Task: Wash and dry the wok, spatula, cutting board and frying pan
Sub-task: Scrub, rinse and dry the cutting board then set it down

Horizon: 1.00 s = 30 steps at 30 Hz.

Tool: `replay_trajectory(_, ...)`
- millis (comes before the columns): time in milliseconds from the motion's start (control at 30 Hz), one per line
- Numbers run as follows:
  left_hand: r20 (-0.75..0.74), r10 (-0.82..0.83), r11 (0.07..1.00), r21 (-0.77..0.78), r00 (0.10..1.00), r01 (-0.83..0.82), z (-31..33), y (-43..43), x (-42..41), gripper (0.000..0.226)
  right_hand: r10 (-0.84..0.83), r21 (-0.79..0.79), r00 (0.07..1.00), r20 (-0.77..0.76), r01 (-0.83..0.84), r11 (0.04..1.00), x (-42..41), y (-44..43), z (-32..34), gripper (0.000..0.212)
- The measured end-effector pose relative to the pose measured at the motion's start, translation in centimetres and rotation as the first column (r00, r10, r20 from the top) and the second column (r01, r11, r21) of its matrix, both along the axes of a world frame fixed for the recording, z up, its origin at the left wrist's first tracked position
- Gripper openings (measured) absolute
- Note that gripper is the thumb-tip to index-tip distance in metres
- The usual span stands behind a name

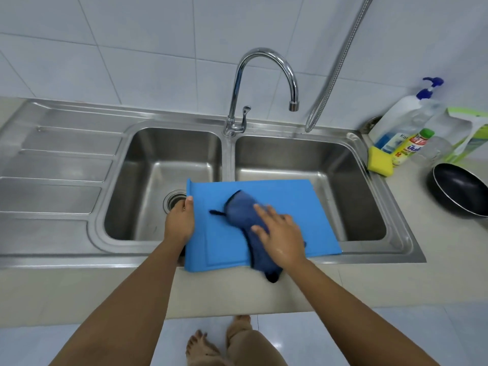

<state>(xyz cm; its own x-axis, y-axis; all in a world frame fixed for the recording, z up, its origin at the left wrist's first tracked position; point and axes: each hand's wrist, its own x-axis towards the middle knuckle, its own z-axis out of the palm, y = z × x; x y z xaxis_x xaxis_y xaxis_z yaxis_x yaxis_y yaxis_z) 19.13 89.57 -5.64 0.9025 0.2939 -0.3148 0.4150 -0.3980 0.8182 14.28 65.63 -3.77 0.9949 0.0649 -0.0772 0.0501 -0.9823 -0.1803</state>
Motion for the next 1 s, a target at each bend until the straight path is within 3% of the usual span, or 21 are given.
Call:
replay_trajectory(133, -0.001, 0.026, 1.000, -0.006, 1.000, -0.026, 0.4, -0.6, -0.2, 0.051, -0.392, 0.013, 0.917, 0.071, 0.392, 0.920, 2.6, -7.0, 0.4, 0.054)
replay_trajectory(333, -0.007, 0.056, 0.996, 0.067, 0.998, -0.055, 0.5, -1.0, -0.2, 0.051, -0.570, 0.080, 0.821, 0.036, 0.566, 0.821, 3.6, -4.6, -0.7, 0.066)
replay_trajectory(433, -0.017, 0.094, 0.992, 0.091, 0.995, -0.092, 0.8, -1.0, 0.0, 0.043, -0.426, 0.088, 0.903, 0.061, 0.420, 0.903, 3.6, 1.6, -0.7, 0.062)
replay_trajectory(533, -0.009, 0.093, 0.989, 0.115, 0.996, -0.092, 1.0, -1.0, 0.1, 0.042, -0.126, 0.103, 0.988, 0.085, 0.117, 0.988, 3.2, 8.6, -0.6, 0.055)
replay_trajectory(633, 0.013, 0.085, 0.990, 0.108, 0.996, -0.086, 0.5, -0.7, 0.2, 0.048, 0.105, 0.125, 0.993, 0.054, -0.111, 0.986, 4.4, 11.0, -0.9, 0.050)
replay_trajectory(700, 0.002, 0.068, 0.991, 0.113, 0.998, -0.068, 0.5, -0.4, 0.3, 0.048, 0.110, 0.114, 0.992, 0.065, -0.117, 0.987, 6.8, 8.9, -1.1, 0.050)
replay_trajectory(800, -0.016, 0.067, 0.991, 0.117, 0.998, -0.065, 0.1, -0.4, 0.3, 0.051, -0.137, 0.019, 0.988, 0.064, 0.136, 0.991, 10.2, 1.8, -1.6, 0.050)
replay_trajectory(900, -0.004, 0.107, 0.987, 0.118, 0.994, -0.106, -0.3, -0.5, 0.4, 0.053, -0.447, -0.042, 0.894, 0.012, 0.447, 0.893, 11.4, -7.1, -1.3, 0.053)
replay_trajectory(1000, -0.017, 0.124, 0.986, 0.111, 0.992, -0.121, 0.2, -0.8, 0.9, 0.051, -0.607, -0.058, 0.794, -0.038, 0.605, 0.794, 10.2, -9.6, -1.3, 0.056)
